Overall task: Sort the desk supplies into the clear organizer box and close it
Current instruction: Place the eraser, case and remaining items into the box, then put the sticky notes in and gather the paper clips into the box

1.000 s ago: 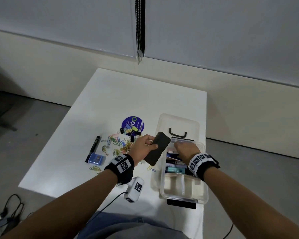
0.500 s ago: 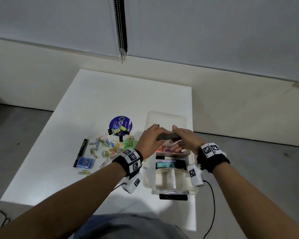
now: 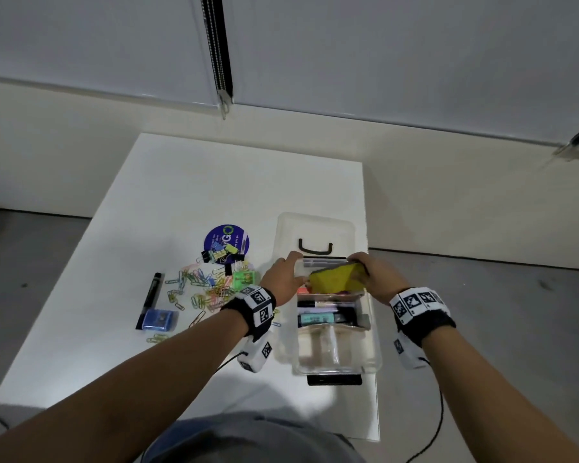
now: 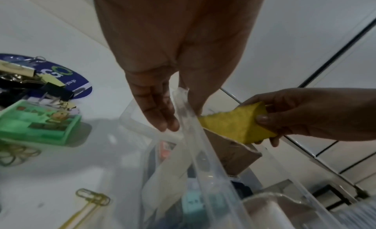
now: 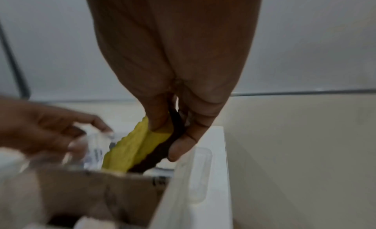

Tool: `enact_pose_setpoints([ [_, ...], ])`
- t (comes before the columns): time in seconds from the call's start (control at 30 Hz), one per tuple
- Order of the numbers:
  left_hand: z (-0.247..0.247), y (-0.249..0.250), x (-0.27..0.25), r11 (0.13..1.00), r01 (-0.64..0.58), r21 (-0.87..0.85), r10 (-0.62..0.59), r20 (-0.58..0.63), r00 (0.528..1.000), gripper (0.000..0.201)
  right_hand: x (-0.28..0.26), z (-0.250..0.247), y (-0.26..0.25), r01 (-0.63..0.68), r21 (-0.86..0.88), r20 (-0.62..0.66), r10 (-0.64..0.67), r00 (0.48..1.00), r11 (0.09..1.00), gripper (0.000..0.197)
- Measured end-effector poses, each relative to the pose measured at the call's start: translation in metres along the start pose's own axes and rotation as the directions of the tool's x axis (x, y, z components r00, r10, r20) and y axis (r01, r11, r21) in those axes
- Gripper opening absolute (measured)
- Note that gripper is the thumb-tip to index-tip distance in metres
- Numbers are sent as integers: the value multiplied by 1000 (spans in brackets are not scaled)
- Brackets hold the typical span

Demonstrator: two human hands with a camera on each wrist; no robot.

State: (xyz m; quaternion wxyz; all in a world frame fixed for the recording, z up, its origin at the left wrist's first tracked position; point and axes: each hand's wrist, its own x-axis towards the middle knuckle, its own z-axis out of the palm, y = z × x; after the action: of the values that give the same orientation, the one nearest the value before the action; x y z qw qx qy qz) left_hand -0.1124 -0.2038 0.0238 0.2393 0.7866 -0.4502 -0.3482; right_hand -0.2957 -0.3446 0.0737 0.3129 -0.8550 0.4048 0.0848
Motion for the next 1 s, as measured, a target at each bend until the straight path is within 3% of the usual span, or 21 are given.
enact_pose_setpoints([
  [0.2,1,-6,-2,994,11,-111,-14,-26,1000,45,4,34,-26,-109,-39,41,111,993,993,32],
  [0.27,-1,-8,-3,992,12,-127,-16,-28,999,45,4,39,-29,-118,-197,-14,118,993,973,36],
  [0.37,-1,-10,-5,993,-1,-114,-2,-30,1000,46,2,48,-37,-47,-439,-89,9,996,897,33],
  [0.47,-4,-9,-6,993,-6,-118,2,-29,1000,47,4,54,-48,-25,-459,4,30,1000,888,31],
  [0.57,-11,-14,-10,981,-22,-192,30,34,999,49,8,48,-56,-74,-470,101,137,985,880,30],
  [0.67,-37,-37,-18,978,7,-211,5,56,998,45,10,36,-80,-86,-415,31,109,994,906,27],
  [0.73,-62,-68,-27,990,-6,-141,7,13,1000,34,15,38,-108,-5,-323,-109,-32,994,946,20],
  [0.8,-87,-110,-39,999,0,49,0,2,1000,25,22,54,-146,113,-193,-153,-144,978,975,17],
  [0.9,-116,-163,-65,941,112,321,-135,52,989,21,42,100,-196,198,-151,14,-198,980,968,22],
  [1.0,-130,-193,-83,834,73,548,-177,141,974,33,63,144,-218,131,-247,214,-78,974,960,40],
])
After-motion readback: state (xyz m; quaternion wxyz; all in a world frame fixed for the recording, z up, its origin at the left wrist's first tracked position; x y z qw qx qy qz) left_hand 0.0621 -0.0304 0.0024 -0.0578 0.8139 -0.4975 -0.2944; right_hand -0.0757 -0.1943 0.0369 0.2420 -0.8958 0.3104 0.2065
